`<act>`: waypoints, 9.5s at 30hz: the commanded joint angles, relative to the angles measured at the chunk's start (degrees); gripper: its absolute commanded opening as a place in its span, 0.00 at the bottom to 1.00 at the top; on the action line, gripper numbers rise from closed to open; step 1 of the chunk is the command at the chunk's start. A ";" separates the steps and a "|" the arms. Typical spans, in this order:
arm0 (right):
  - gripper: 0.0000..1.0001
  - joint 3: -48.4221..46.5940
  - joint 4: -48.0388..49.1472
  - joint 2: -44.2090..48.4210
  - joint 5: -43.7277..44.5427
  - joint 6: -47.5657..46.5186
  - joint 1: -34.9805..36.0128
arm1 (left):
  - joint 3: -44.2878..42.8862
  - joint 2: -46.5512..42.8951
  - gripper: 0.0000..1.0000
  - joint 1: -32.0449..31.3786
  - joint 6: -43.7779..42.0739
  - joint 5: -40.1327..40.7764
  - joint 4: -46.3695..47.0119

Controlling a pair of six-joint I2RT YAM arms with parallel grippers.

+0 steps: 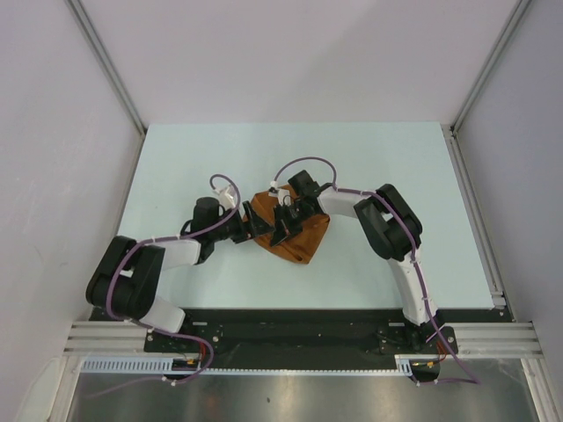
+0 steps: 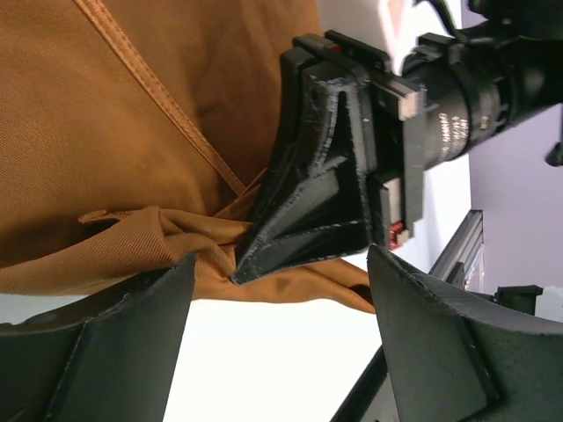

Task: Fold the napkin, place the utensils inside, and roll it up
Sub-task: Roll the napkin with the utensil

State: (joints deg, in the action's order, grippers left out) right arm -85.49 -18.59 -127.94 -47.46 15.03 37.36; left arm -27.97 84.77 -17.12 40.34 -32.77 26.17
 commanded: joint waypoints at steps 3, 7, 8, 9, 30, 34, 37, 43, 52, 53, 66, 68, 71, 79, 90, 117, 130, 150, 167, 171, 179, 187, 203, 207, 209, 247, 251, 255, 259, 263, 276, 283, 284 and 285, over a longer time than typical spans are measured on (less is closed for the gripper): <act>0.00 -0.55 -2.50 -2.31 2.99 -0.09 -0.10 | -1.57 3.47 0.84 -0.28 -0.78 1.48 5.55; 0.00 -0.46 -2.50 -1.88 2.99 0.09 -0.10 | -0.60 3.82 0.84 -0.28 -2.45 5.42 4.77; 0.00 -0.38 -2.50 -1.79 2.90 0.44 -0.10 | -0.60 3.73 0.84 -0.28 -2.89 6.05 4.50; 0.01 -0.29 -2.59 -1.70 2.81 0.36 -0.10 | -0.34 3.99 0.84 -0.28 -3.07 6.49 4.33; 0.68 8.59 -0.92 12.71 7.20 0.35 -1.07 | -1.74 8.12 0.84 0.87 -1.05 10.98 2.65; 0.73 9.38 0.39 12.89 6.95 0.44 -1.15 | -1.65 9.01 0.84 0.95 -0.26 10.10 4.14; 0.73 9.64 2.06 12.02 6.24 0.97 -0.45 | -0.95 8.13 0.84 0.95 0.36 9.40 4.85; 0.73 9.47 5.31 11.05 5.54 3.08 2.18 | 2.38 1.02 0.84 2.53 1.85 10.53 2.84; 0.74 9.56 10.24 11.05 6.68 5.98 6.14 | 9.50 -18.65 0.86 10.26 0.09 14.23 -10.52; 0.74 9.47 10.41 10.96 6.94 6.07 6.49 | 9.86 -20.33 0.88 10.62 0.01 14.66 -10.96; 0.76 11.40 12.26 12.89 7.65 5.63 6.58 | 11.44 -14.55 0.92 15.54 1.23 13.10 -3.17; 0.76 11.58 12.79 13.42 7.21 5.45 6.67 | 11.71 -14.11 0.92 15.89 1.85 11.95 -0.26; 0.76 11.67 13.58 13.77 6.33 5.36 6.76 | 11.71 -13.23 0.92 15.89 2.02 8.26 3.08; 0.76 10.70 14.55 14.38 5.63 5.71 6.93 | 9.78 -6.57 0.92 15.46 1.06 3.78 5.11; 0.75 10.87 12.44 16.76 7.55 4.31 6.93 | 6.62 -1.19 0.86 12.56 0.88 0.17 4.85; 0.78 16.58 17.62 22.03 56.58 -10.10 22.12 | 2.48 1.80 0.00 10.53 2.11 -0.01 -2.79; 0.75 19.48 28.08 16.50 75.50 -18.54 29.87 | 2.04 0.40 0.00 11.59 3.52 -0.62 -4.38; 0.56 17.90 25.54 10.16 78.13 -15.29 29.70 | 1.60 -1.71 0.00 12.82 4.22 -1.68 -5.25; 0.00 15.80 13.96 12.10 55.92 -14.76 26.10 | 1.86 -3.46 0.60 13.26 3.96 -1.95 -2.79; 0.00 11.16 6.82 12.63 42.94 -14.32 21.45 | 1.78 -7.41 0.81 13.70 1.59 3.48 -6.91; 0.00 2.44 -4.25 8.06 23.05 -12.48 13.45 | 6.59 -17.88 0.84 13.70 -2.01 14.14 -11.94; 0.00 -3.89 -9.70 0.68 9.59 -10.55 7.81 | 9.51 -25.53 0.79 12.39 -4.13 7.84 -16.41; 0.00 -5.21 -11.38 -2.75 7.21 -10.19 5.97 | 6.96 -9.37 0.83 2.80 10.28 -4.93 8.53; 0.00 -5.21 -11.03 -3.10 7.12 -9.93 5.96 | 6.70 -4.54 0.83 2.71 13.36 -5.37 16.96; 0.00 -5.03 -10.85 -3.02 7.21 -9.75 5.97 | 6.78 -2.42 0.83 2.71 14.15 -5.11 19.08; 0.46 3.58 -2.94 4.27 4.48 -4.92 3.42 | 16.63 15.60 0.83 6.75 12.04 3.25 43.68; 0.52 5.60 -3.65 6.90 5.36 -5.36 2.01 | 16.80 17.88 0.83 7.46 12.40 2.54 45.10; 0.56 8.23 -3.56 9.54 6.24 -5.45 0.96 | 17.24 20.69 0.83 7.81 13.63 2.28 48.18; 0.57 9.99 -3.73 11.31 6.33 -5.71 0.17 | 17.42 22.19 0.83 8.25 14.24 1.93 50.20; 0.58 11.84 -3.56 12.89 6.59 -5.89 -0.27 | 17.51 21.32 0.83 8.69 13.98 2.01 49.77; 0.60 22.98 4.08 28.61 18.34 -4.30 3.85 | 16.19 18.76 0.83 8.95 11.61 2.19 43.79; 0.61 34.59 14.44 38.46 50.15 -4.92 18.08 | 15.22 16.66 0.83 8.95 10.03 2.36 39.92; 0.61 35.74 15.68 38.99 56.36 -5.18 19.66 | 14.96 16.39 0.83 8.95 9.76 2.45 39.40; 0.61 36.62 16.82 39.78 59.47 -4.92 22.20 | 14.87 16.22 0.83 8.95 9.41 2.37 38.52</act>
State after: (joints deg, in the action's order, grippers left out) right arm -52.49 -8.88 -91.70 -10.24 10.74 52.86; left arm -12.47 101.86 -9.43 54.81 -34.59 72.18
